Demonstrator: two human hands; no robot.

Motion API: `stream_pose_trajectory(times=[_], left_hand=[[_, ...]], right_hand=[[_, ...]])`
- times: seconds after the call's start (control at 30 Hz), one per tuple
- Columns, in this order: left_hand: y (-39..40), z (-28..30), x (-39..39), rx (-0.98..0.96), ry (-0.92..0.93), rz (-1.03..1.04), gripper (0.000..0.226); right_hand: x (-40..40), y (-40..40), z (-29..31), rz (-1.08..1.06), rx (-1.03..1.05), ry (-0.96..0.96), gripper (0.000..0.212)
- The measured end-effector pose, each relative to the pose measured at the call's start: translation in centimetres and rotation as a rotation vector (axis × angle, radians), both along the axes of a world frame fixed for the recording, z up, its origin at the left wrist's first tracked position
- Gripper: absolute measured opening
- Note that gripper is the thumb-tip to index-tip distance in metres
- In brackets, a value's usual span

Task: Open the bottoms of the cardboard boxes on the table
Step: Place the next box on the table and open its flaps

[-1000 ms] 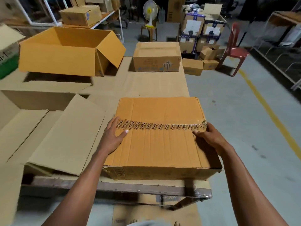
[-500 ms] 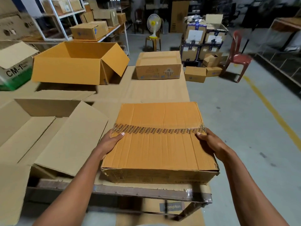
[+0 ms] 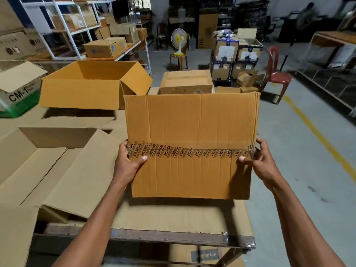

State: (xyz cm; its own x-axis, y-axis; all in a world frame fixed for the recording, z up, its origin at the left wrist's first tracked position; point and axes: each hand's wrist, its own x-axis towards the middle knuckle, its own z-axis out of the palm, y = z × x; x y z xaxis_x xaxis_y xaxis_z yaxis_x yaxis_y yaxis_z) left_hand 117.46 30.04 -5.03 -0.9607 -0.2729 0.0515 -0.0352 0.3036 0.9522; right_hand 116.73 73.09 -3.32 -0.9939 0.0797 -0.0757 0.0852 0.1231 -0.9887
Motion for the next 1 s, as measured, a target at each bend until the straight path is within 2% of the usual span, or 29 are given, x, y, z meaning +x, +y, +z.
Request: stream_pose_trajectory(times=[0.17, 0.3, 0.43, 0.57, 0.63, 0.7, 0.73, 0.83, 0.9, 1.0], left_hand=[[1.0, -1.8, 1.0, 0.005, -0.051, 0.095, 0.066], [1.4, -3.3, 1.8, -0.031, -0.11, 0.126, 0.067], [1.3, -1.5, 1.7, -0.061, -0.182, 0.018, 0.097], [0.3, 3.5, 2.0, -0.062, -0.21, -0.046, 0.114], [0.0, 6.6, 1.8, 0.034, -0.139, -0.058, 0.094], [-0.3, 10.0, 1.0, 0.11, -0.108, -0.041, 0.068], [-0.4, 11.5, 0.4, 0.083, -0.129, -0.029, 0.062], [-0.9, 14.1, -1.3, -0.037, -0.242, -0.032, 0.061], [-0.7, 14.5, -1.9, -0.034, -0.314, -0.047, 0.061], [0.1, 14.3, -2.1, 0.006, -0.356, -0.066, 0.049]], right_hand=[[0.5, -1.1, -2.6, -0.14, 0.107, 0.019, 0.072], [1.4, -1.7, -4.0, -0.211, 0.175, 0.008, 0.07], [1.6, -1.7, -1.5, -0.122, 0.2, 0.009, 0.073], [1.7, -1.2, 4.3, -0.025, 0.015, 0.005, 0.081], [1.0, -0.5, 7.7, -0.083, -0.055, -0.039, 0.083], [-0.4, 0.5, 10.5, -0.1, -0.01, -0.098, 0.084], [-1.2, 0.9, 11.6, -0.079, 0.039, -0.129, 0.087], [-3.1, 1.1, 13.8, -0.001, 0.178, -0.21, 0.083], [-3.8, 0.4, 14.4, 0.022, 0.237, -0.261, 0.076], [-4.0, -0.6, 14.2, 0.026, 0.28, -0.33, 0.074]])
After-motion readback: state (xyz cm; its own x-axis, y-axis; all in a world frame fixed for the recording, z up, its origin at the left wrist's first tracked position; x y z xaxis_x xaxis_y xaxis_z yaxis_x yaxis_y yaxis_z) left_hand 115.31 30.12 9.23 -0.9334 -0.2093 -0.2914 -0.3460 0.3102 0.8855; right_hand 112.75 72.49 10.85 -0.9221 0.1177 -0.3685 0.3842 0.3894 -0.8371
